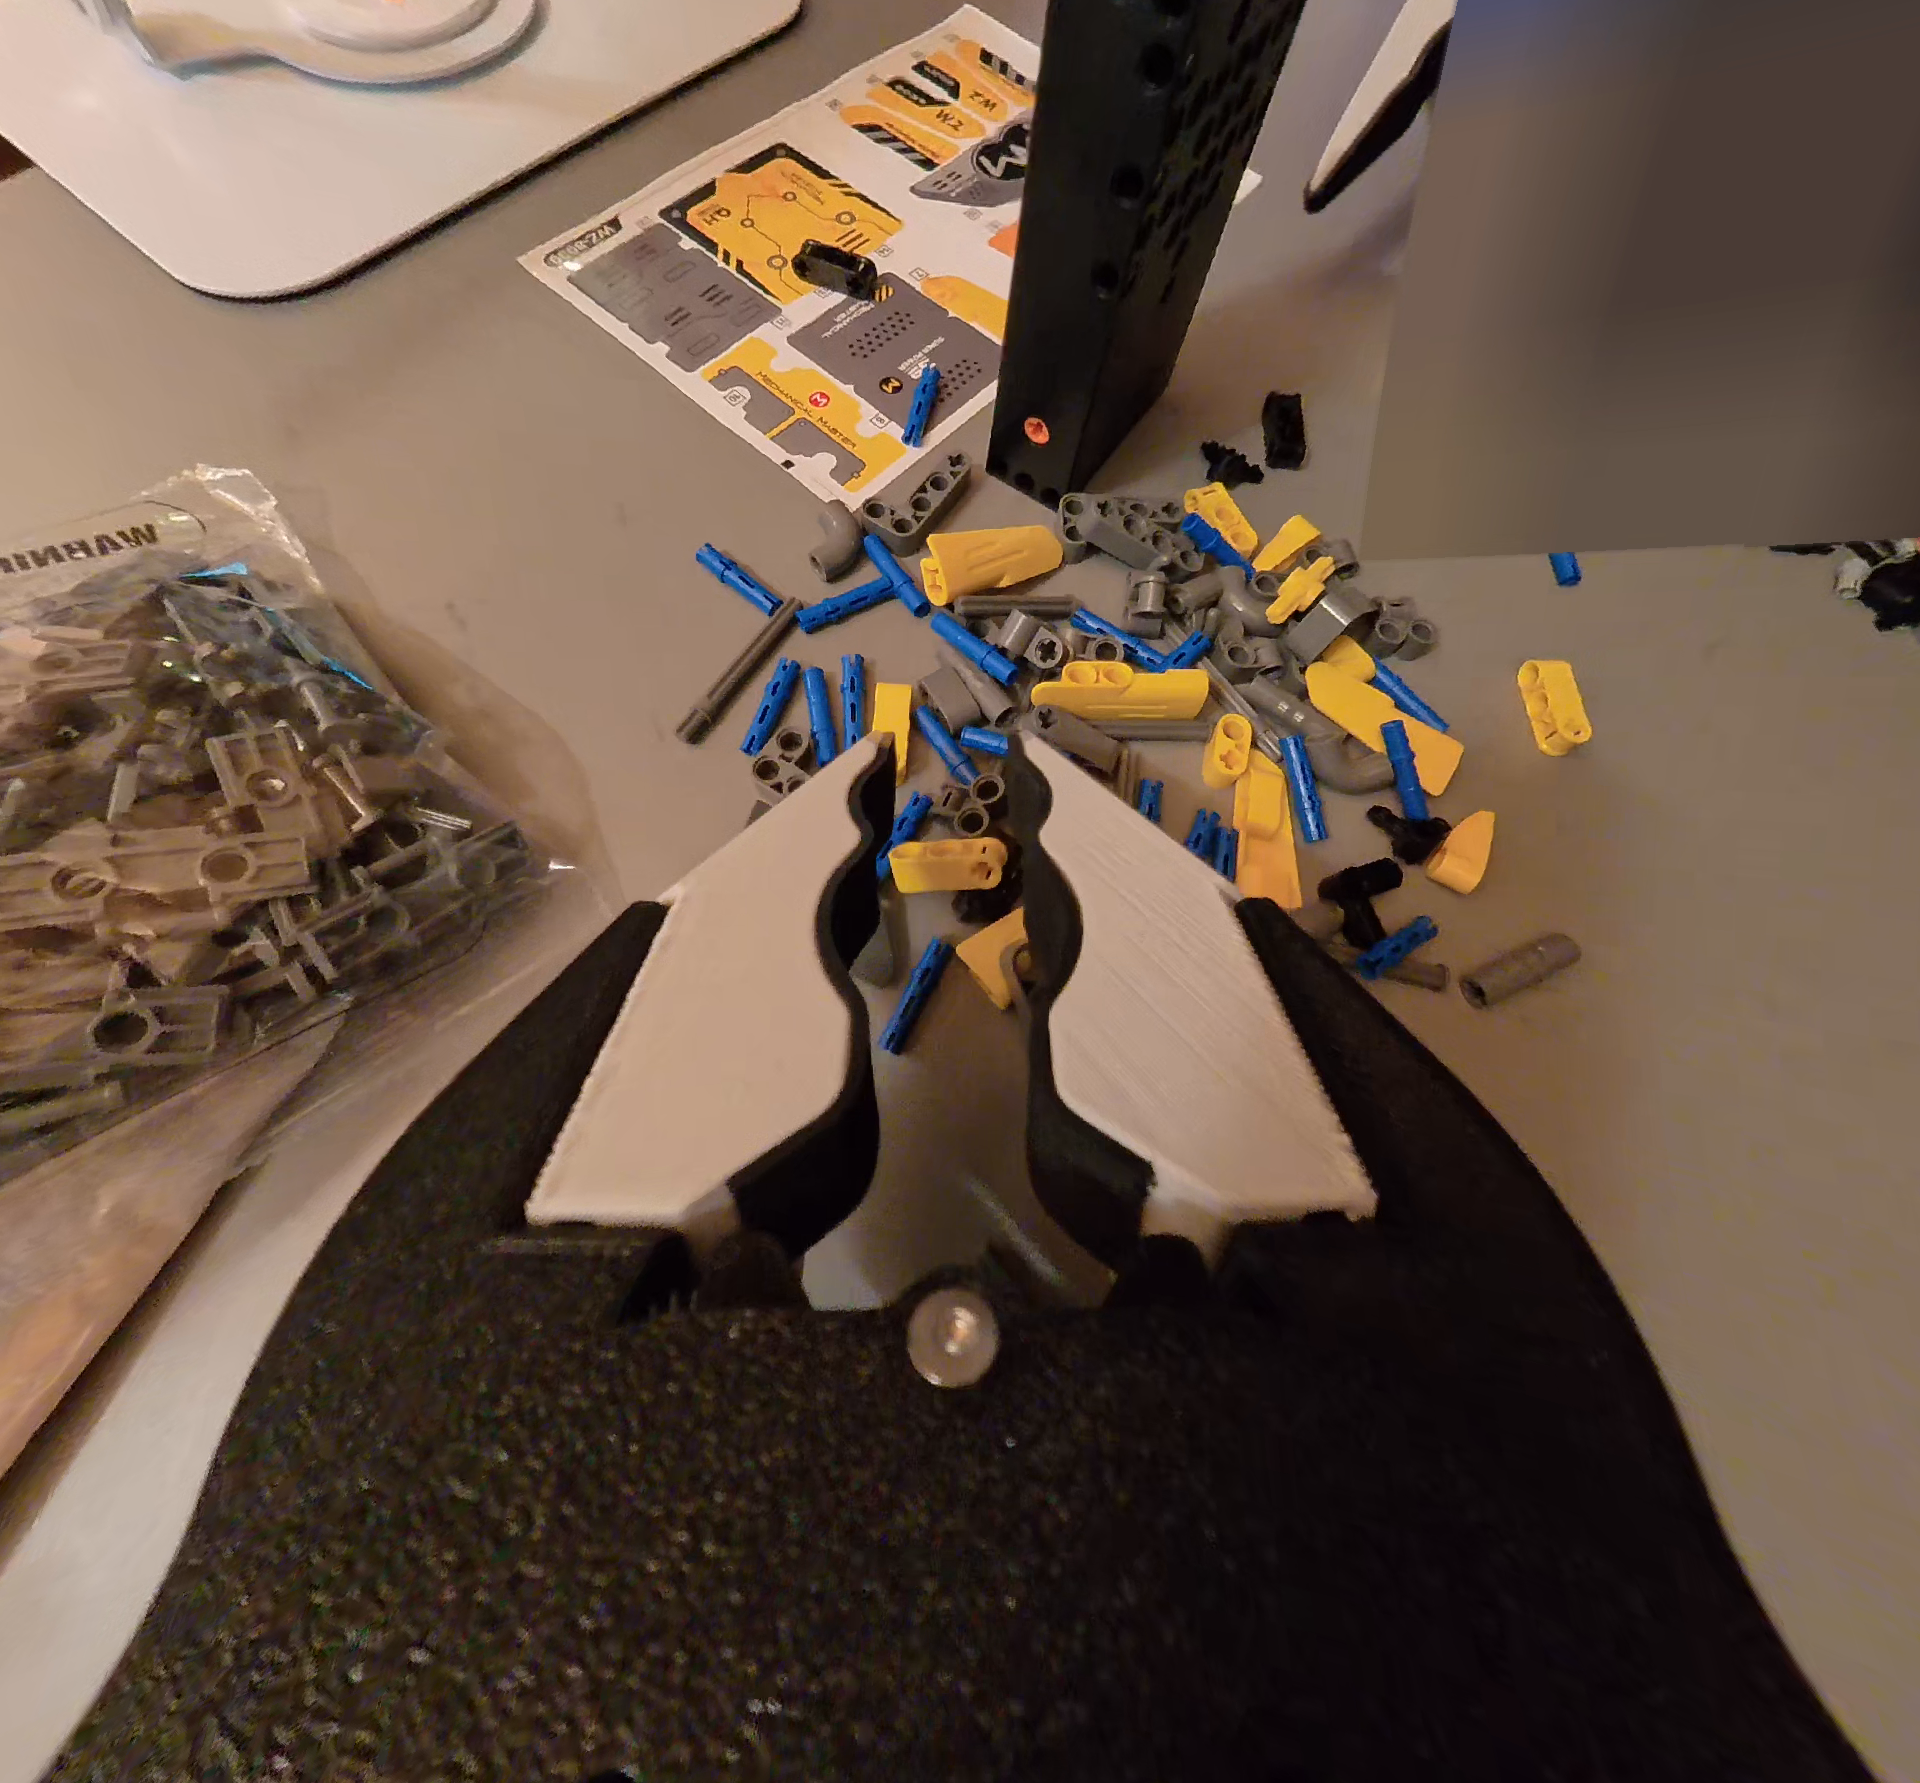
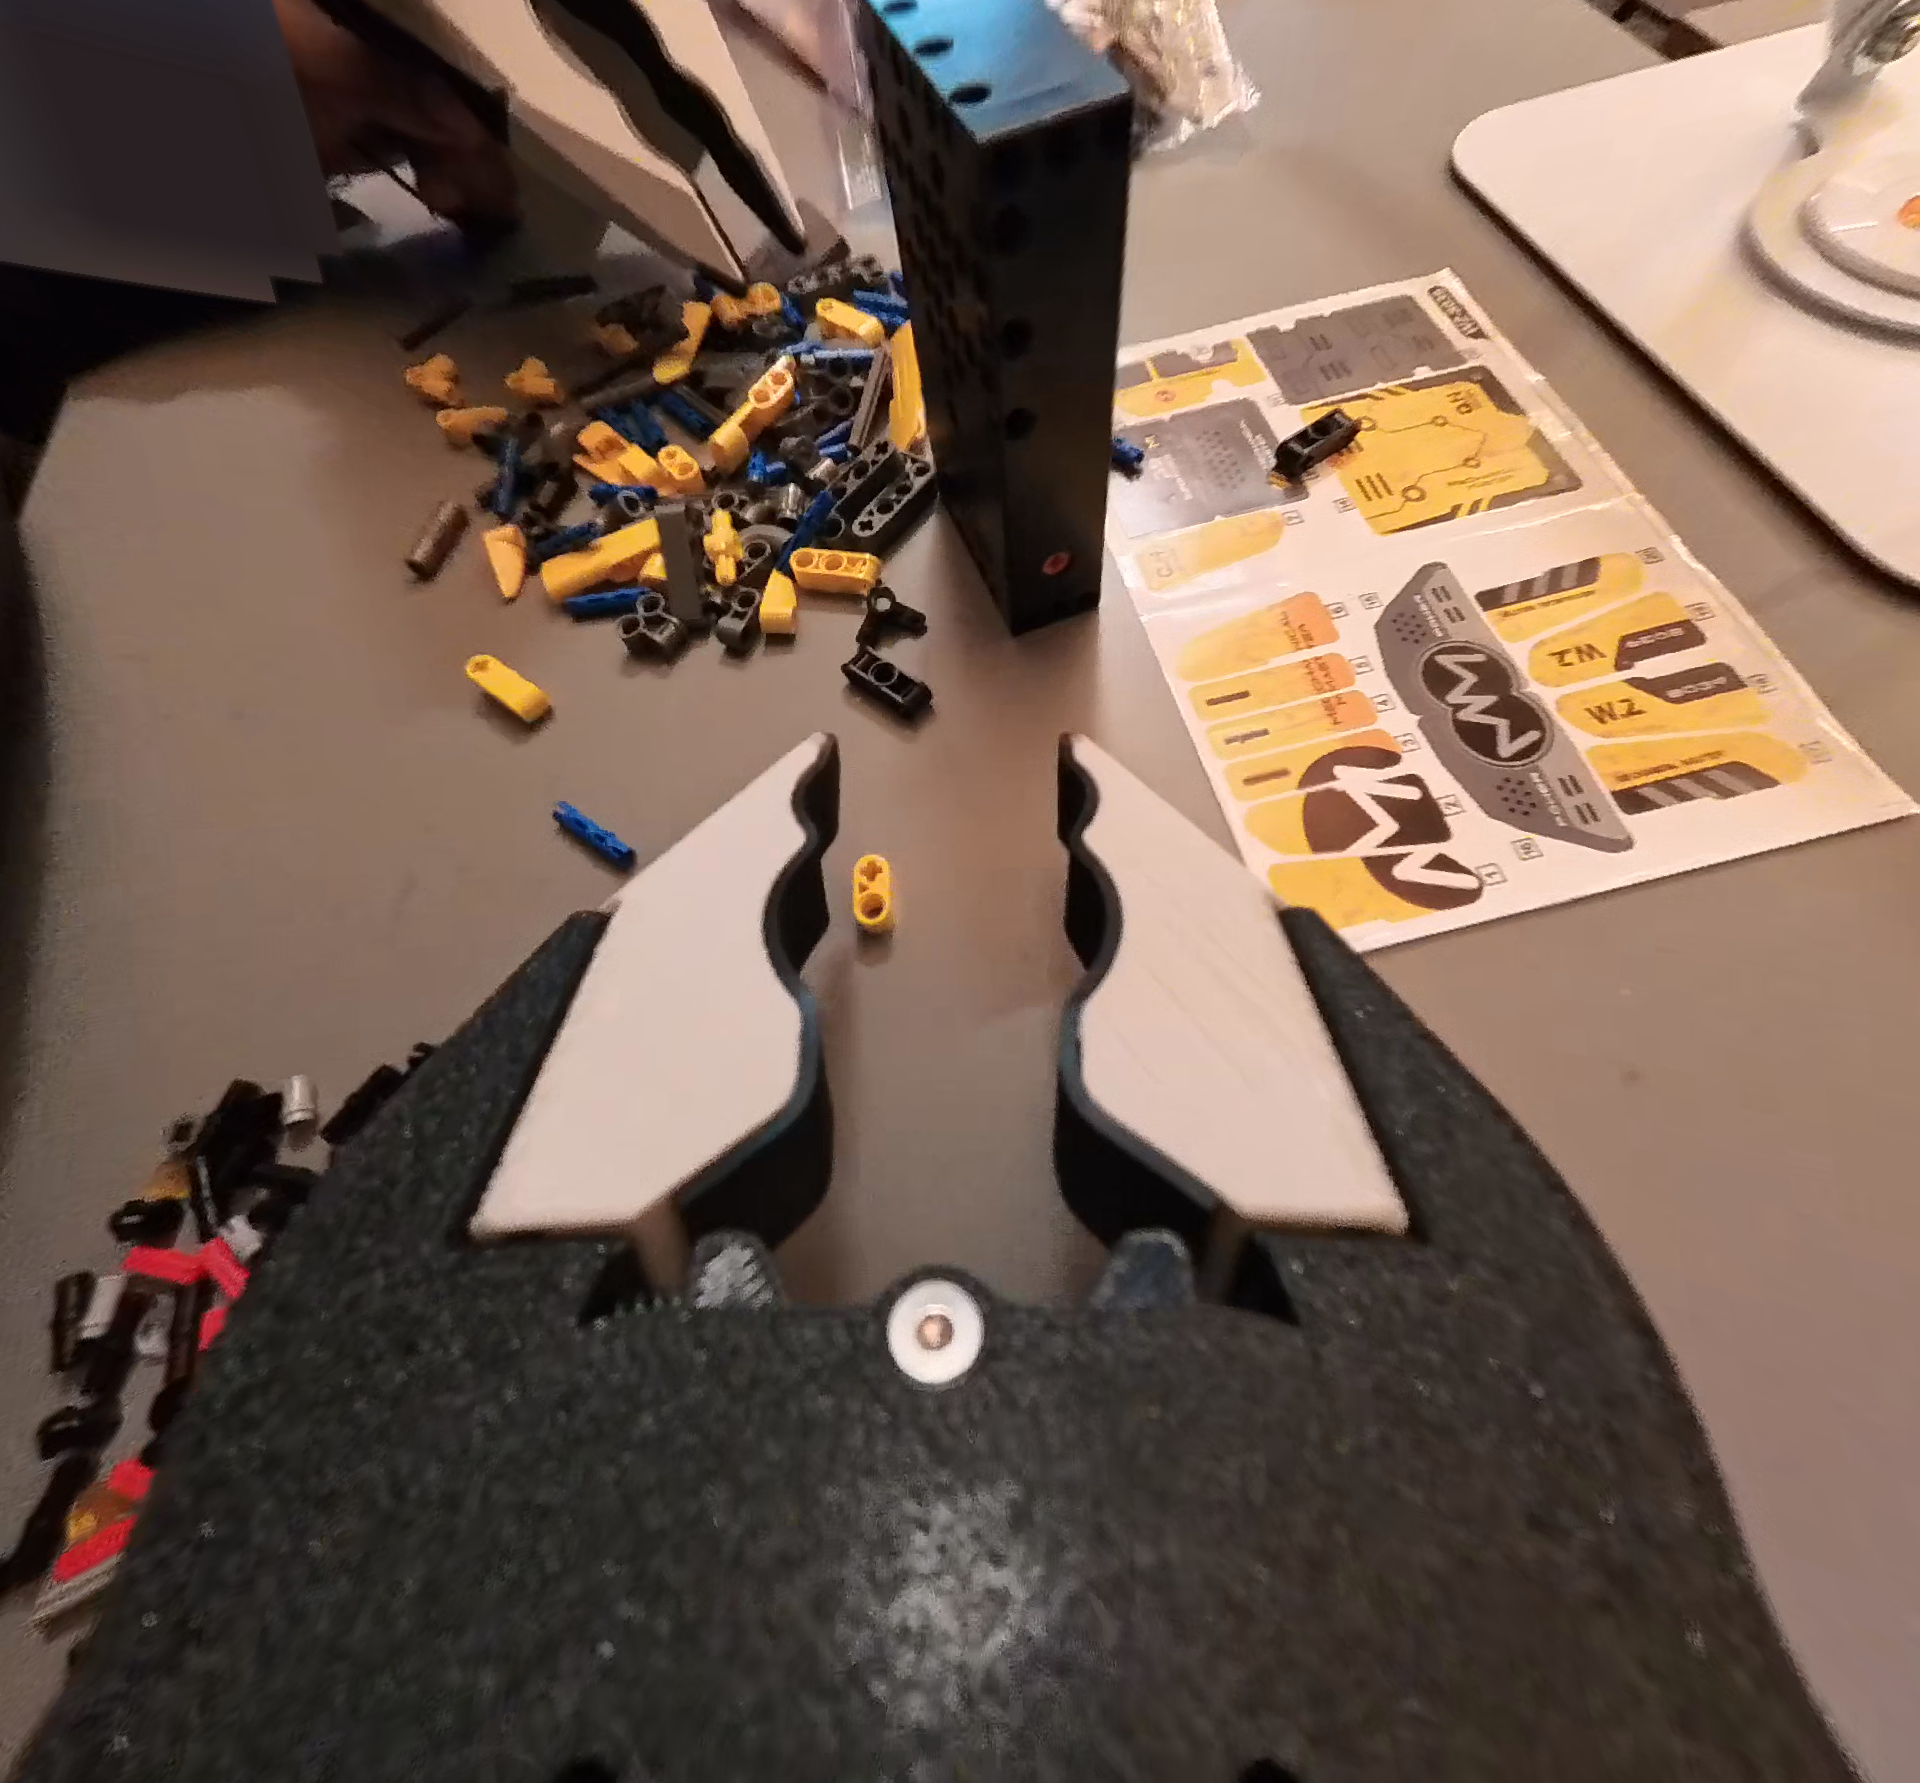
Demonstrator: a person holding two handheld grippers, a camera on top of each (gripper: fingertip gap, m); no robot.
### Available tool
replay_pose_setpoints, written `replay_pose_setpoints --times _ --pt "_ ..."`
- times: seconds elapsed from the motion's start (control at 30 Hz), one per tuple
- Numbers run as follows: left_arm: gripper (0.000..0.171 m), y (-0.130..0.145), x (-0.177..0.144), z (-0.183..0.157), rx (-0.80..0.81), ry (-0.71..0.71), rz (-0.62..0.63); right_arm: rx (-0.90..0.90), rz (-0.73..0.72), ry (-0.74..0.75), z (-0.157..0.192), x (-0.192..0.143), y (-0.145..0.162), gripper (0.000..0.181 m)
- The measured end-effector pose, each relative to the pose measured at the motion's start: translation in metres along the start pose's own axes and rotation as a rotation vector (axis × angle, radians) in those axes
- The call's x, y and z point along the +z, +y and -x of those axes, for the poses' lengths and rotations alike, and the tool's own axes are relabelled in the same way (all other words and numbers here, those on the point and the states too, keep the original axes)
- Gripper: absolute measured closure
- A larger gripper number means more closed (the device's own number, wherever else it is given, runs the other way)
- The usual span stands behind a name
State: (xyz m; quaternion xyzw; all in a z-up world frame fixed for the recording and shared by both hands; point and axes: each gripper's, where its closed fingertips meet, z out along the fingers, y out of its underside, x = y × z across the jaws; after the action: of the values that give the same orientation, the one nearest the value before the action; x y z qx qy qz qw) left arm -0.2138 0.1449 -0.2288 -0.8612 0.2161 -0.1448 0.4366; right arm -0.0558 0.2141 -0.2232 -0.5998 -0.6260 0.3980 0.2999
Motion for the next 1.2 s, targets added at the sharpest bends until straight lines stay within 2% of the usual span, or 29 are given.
replay_pose_setpoints --times 0.27,0.43,0.57,0.8,0.97,1.2 --pt "0.152 -0.008 -0.010 0.004 -0.073 0.021 -0.078 0.032 -0.216 0.029 -0.007 -0.029 -0.027 0.138" --pt "0.152 -0.008 -0.010 0.004 -0.060 0.010 -0.080 -0.115 -0.364 0.203 -0.013 -0.070 -0.060 0.138" --pt "0.152 -0.006 -0.008 0.001 -0.030 0.002 -0.060 -0.203 -0.417 0.284 -0.003 -0.093 -0.079 0.138" --pt "0.152 -0.005 -0.007 0.002 -0.055 0.021 -0.055 -0.184 -0.722 0.196 0.030 -0.155 -0.117 0.139" --pt "0.152 -0.003 -0.005 0.003 -0.085 0.039 -0.036 -0.161 -0.745 0.250 0.026 -0.171 -0.112 0.139" --pt "0.152 0.002 -0.001 0.002 -0.078 0.038 0.006 -0.125 -0.718 0.267 0.020 -0.159 -0.103 0.138"
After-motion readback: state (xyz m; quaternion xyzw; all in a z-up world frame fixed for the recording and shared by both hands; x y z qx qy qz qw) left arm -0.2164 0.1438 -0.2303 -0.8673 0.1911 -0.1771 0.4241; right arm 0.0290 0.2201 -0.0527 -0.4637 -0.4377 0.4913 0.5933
